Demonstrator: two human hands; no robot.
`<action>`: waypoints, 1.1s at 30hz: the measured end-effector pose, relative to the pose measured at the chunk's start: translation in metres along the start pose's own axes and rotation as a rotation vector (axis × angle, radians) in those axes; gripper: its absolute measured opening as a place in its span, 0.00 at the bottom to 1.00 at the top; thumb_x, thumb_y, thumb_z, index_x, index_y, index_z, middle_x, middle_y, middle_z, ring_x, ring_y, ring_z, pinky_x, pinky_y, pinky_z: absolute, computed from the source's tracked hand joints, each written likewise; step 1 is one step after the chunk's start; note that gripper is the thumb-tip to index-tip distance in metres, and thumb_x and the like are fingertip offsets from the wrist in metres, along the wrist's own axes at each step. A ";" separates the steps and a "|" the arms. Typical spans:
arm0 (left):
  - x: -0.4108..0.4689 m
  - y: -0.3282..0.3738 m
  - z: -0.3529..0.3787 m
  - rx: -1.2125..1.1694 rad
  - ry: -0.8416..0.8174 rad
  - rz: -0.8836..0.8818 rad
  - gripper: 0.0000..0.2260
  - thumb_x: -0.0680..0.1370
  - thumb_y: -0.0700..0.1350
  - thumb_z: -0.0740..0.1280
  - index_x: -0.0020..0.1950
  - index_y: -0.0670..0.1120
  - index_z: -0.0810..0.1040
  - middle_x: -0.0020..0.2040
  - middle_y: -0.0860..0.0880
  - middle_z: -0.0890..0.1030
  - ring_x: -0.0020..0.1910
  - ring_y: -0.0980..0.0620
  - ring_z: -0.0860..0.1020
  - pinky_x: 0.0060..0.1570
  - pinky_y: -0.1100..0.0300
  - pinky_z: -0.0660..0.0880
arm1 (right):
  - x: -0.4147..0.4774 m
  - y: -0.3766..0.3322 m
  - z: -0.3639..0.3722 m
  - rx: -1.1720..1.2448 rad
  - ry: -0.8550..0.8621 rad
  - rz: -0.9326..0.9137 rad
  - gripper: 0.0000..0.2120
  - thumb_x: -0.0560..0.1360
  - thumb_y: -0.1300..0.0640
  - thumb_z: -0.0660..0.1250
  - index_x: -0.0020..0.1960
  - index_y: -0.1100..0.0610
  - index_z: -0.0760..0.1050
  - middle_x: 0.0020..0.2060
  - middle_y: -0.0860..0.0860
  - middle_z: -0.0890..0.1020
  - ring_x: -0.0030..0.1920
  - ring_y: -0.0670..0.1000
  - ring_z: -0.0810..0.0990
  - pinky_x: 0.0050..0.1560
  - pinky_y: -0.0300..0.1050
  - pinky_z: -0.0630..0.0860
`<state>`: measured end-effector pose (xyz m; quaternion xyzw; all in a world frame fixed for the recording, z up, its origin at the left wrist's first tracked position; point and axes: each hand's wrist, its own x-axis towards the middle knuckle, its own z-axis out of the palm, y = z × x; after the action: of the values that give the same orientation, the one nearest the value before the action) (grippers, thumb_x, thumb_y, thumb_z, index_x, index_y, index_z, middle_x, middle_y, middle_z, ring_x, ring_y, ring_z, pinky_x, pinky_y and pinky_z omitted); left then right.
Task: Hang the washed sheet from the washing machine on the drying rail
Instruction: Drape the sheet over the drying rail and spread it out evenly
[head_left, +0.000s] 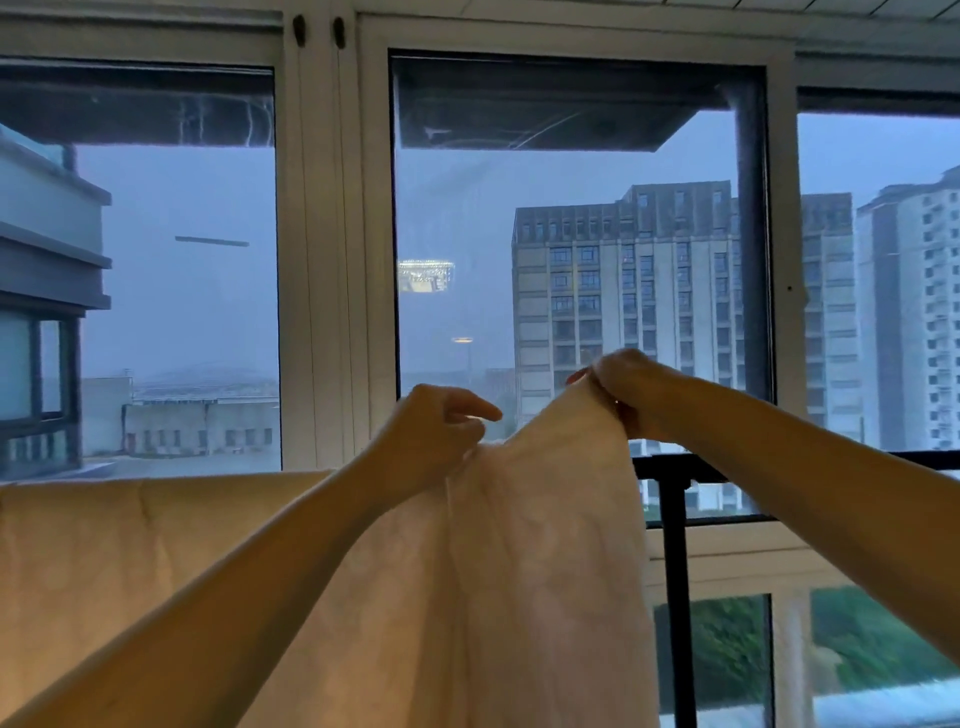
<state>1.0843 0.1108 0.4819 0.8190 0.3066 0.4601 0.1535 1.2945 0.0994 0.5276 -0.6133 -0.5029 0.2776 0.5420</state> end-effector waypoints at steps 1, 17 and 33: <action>-0.001 -0.005 -0.005 0.009 0.014 0.006 0.08 0.80 0.39 0.62 0.53 0.48 0.79 0.48 0.55 0.80 0.44 0.62 0.80 0.42 0.73 0.75 | -0.002 -0.001 -0.004 0.078 -0.025 -0.001 0.15 0.80 0.59 0.52 0.51 0.59 0.78 0.50 0.61 0.78 0.42 0.56 0.78 0.41 0.49 0.79; -0.036 -0.053 -0.044 0.347 -0.041 0.006 0.04 0.76 0.47 0.67 0.48 0.51 0.82 0.38 0.59 0.80 0.42 0.66 0.78 0.41 0.77 0.71 | -0.030 0.039 0.080 -0.781 -0.166 -0.794 0.14 0.75 0.44 0.65 0.54 0.52 0.74 0.46 0.46 0.74 0.48 0.48 0.75 0.52 0.47 0.75; -0.027 -0.051 -0.038 0.471 0.275 -0.102 0.04 0.79 0.41 0.63 0.48 0.44 0.78 0.41 0.49 0.78 0.39 0.56 0.74 0.39 0.69 0.67 | -0.017 0.039 0.014 -0.445 0.151 -0.595 0.06 0.77 0.56 0.63 0.48 0.58 0.76 0.39 0.50 0.78 0.42 0.49 0.77 0.44 0.43 0.76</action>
<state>1.0229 0.1316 0.4568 0.7455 0.4639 0.4746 -0.0611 1.2882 0.0930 0.4837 -0.5619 -0.6659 -0.0539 0.4879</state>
